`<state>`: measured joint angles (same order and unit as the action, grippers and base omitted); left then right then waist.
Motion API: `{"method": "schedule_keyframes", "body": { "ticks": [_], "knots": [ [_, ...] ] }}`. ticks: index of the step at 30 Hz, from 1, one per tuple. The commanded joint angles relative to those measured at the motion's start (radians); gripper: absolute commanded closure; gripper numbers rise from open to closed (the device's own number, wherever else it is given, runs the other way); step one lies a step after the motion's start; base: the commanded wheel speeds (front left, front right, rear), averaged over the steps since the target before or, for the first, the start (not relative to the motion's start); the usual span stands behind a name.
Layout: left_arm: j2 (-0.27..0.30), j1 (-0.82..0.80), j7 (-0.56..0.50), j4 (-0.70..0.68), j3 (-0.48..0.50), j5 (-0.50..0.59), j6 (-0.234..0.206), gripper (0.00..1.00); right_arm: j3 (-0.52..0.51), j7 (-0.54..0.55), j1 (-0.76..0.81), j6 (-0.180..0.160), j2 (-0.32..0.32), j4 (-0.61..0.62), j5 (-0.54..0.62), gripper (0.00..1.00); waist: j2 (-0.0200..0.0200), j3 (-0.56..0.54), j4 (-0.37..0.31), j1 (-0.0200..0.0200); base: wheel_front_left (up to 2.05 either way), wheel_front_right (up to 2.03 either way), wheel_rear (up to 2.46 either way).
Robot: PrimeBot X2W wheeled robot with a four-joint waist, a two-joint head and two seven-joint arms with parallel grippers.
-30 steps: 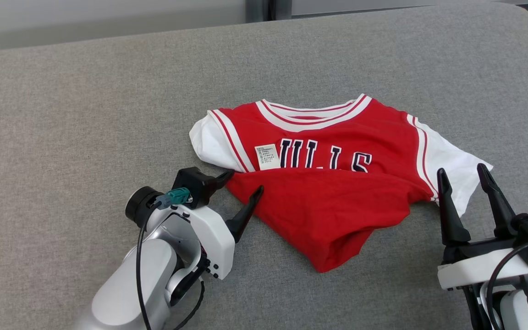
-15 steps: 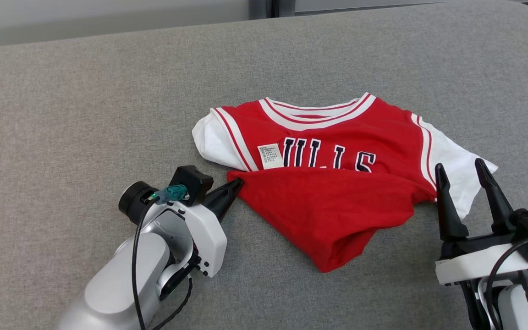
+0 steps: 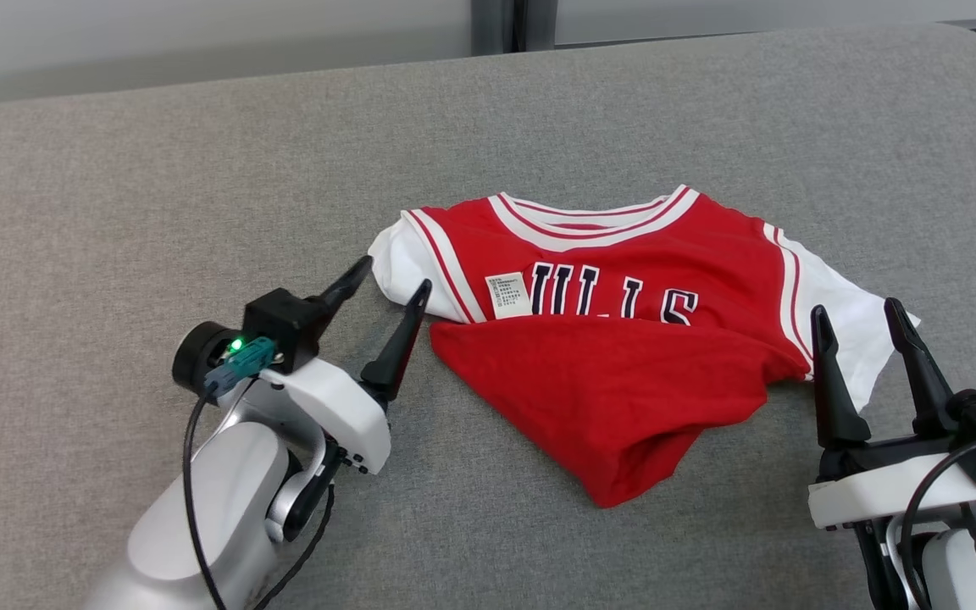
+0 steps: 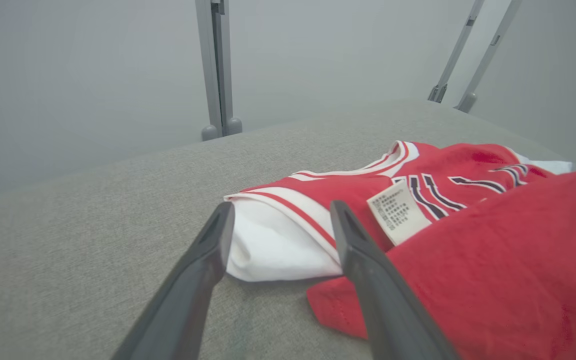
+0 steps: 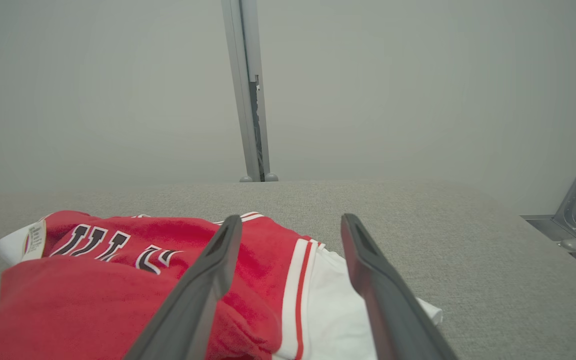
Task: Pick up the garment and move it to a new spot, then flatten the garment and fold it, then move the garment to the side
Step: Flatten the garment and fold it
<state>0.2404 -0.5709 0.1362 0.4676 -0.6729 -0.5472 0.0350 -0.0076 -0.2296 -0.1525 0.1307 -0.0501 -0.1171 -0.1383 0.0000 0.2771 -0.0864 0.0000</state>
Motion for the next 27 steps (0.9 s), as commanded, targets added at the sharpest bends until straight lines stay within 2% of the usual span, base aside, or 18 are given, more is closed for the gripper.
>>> {"method": "schedule_keyframes", "body": {
  "ticks": [1, 8, 14, 18, 27],
  "knots": [
    [0.012, 0.018, 0.028, -0.013, 0.022, -0.008, -0.023, 0.00, -0.002, -0.007, 0.009, 0.000, -0.003, -0.004, 0.000, 0.00, 0.0000, -0.008, 0.007, 0.0000, 0.00, 0.00, 0.00],
    [0.051, 0.126, 0.116, -0.136, 0.159, -0.037, -0.139, 0.00, -0.006, -0.001, 0.015, 0.000, -0.003, -0.005, 0.003, 0.00, 0.0000, -0.042, 0.042, 0.0000, 0.00, 0.00, 0.00],
    [0.085, 0.253, 0.128, -0.269, 0.300, -0.046, -0.195, 0.00, -0.012, 0.011, 0.031, 0.000, -0.003, -0.001, 0.009, 0.00, 0.0000, -0.074, 0.080, 0.0000, 0.00, 0.00, 0.00],
    [0.105, 0.360, 0.128, -0.340, 0.365, -0.017, -0.216, 0.00, -0.011, 0.021, 0.043, 0.000, -0.007, 0.002, 0.013, 0.00, 0.0000, -0.105, 0.103, 0.0000, 0.00, 0.00, 0.00],
    [0.102, 0.504, 0.128, -0.377, 0.371, 0.004, -0.215, 0.00, -0.002, 0.038, 0.082, 0.000, -0.012, -0.004, 0.008, 0.00, 0.0000, -0.162, 0.122, 0.0000, 0.00, 0.00, 0.00]
  ]
}}
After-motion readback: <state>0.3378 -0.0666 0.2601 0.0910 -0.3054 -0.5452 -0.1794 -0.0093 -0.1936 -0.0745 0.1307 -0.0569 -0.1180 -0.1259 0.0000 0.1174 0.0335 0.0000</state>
